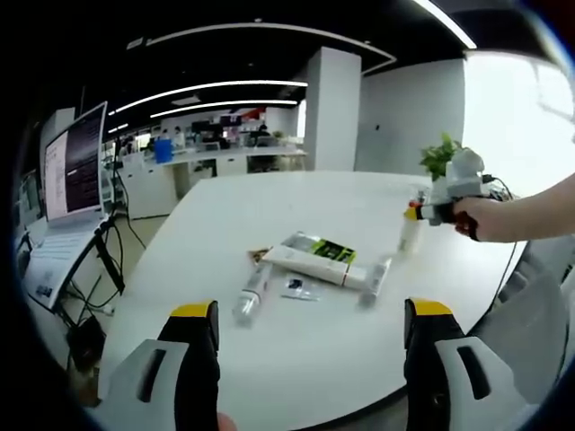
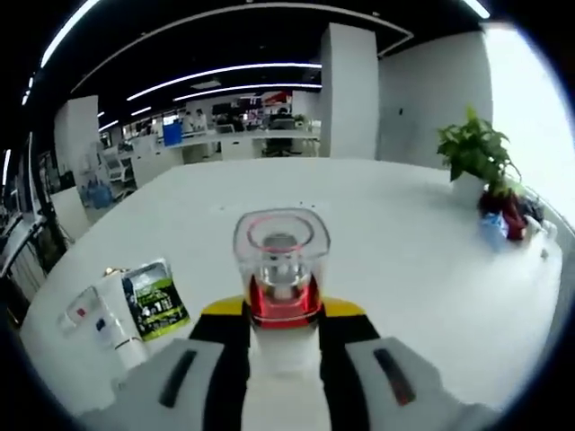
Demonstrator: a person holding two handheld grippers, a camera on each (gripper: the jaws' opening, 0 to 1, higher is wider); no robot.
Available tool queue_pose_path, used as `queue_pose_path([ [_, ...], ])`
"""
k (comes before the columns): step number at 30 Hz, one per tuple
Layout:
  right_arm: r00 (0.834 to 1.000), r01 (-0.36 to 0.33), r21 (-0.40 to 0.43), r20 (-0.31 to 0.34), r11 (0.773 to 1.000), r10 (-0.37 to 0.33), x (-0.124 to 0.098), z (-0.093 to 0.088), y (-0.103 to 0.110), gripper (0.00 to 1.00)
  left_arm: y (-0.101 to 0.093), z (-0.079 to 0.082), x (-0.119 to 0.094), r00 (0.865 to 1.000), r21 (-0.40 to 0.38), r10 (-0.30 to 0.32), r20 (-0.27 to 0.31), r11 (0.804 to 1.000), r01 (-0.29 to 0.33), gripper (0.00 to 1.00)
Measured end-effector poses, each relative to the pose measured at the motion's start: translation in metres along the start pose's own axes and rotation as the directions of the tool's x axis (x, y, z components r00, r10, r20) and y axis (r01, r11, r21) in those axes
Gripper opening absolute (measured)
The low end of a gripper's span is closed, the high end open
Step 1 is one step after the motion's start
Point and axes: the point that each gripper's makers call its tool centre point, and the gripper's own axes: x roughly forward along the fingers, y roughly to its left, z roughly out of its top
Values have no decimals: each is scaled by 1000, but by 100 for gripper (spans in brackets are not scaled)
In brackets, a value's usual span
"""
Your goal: Arrange the skincare products in the storage area until every visible bottle or jar stands upright without overlapping.
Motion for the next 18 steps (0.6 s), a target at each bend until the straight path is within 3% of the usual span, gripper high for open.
queue_pose_path([
  [13, 1000, 0, -44, -25, 999, -1, -5, -8, -1, 30, -1, 1, -1, 1000, 15, -4, 5, 1000, 4, 82],
  [18, 999, -28, -107, -25, 994, 26, -12, -10, -1, 38, -2, 0, -2, 1000, 26, -7, 2, 1000, 7, 81],
])
